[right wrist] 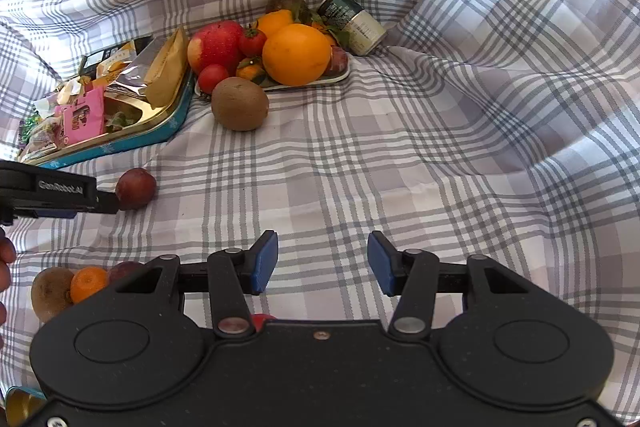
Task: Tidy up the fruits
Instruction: 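Move left gripper onto a dark red plum and close on it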
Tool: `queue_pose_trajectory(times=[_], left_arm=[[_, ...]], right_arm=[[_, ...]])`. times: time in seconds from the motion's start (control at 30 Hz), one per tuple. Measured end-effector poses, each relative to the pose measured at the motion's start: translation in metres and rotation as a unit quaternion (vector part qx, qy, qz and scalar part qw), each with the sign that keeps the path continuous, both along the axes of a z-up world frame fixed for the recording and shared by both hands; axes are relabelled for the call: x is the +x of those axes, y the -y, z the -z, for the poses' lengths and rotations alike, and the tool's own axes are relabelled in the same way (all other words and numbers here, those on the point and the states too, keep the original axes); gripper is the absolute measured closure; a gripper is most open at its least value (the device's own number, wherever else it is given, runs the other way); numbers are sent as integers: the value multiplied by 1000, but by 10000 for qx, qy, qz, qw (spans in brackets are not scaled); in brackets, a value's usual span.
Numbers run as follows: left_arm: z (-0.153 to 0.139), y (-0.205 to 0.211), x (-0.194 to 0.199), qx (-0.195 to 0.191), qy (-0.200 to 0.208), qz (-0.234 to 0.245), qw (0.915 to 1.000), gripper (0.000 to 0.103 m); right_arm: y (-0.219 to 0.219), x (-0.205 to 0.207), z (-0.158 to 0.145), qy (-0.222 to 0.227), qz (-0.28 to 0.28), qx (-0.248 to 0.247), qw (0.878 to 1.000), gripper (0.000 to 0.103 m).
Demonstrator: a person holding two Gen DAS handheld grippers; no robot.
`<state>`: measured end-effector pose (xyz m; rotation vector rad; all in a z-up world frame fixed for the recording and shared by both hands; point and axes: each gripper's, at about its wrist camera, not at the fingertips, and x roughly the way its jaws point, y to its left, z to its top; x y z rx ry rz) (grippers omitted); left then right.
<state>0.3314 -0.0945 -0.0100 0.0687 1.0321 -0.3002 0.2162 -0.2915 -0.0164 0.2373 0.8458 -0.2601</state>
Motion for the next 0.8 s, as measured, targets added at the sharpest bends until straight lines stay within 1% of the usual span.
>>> queue_pose_trajectory(times=[0.17,0.3,0.43,0.63,0.67,0.7,0.73,0.77,0.8], left_arm=[[-7,13,-1,-34,80,163,9998,42],[-1,30,6,55,86,231,9997,40],[11,43,14,193,-17,326,9993,39],[24,53,21,369,16,230,9991,40],[26,53,22,382,-4,230,9990,42],[28,53,23,381,-42,236,9990,50],[30,52,24,358,-102,233,9990,60],[30,51,24,353,-111,212,9991,65],[29,49,24,306,-86,213,9993,65]], right_arm=[[0,-2,2,-24,12,41,10000,46],[1,-5,4,-26,30,60,10000,46],[4,-8,5,-38,88,83,9999,46],[8,-11,7,-53,158,123,9998,46],[8,-11,7,-62,160,116,9998,46],[8,-11,7,-69,161,112,9998,46],[8,-11,7,-72,161,111,9998,46],[7,-11,7,-72,161,111,9998,46],[7,-11,6,-70,162,110,9998,46]])
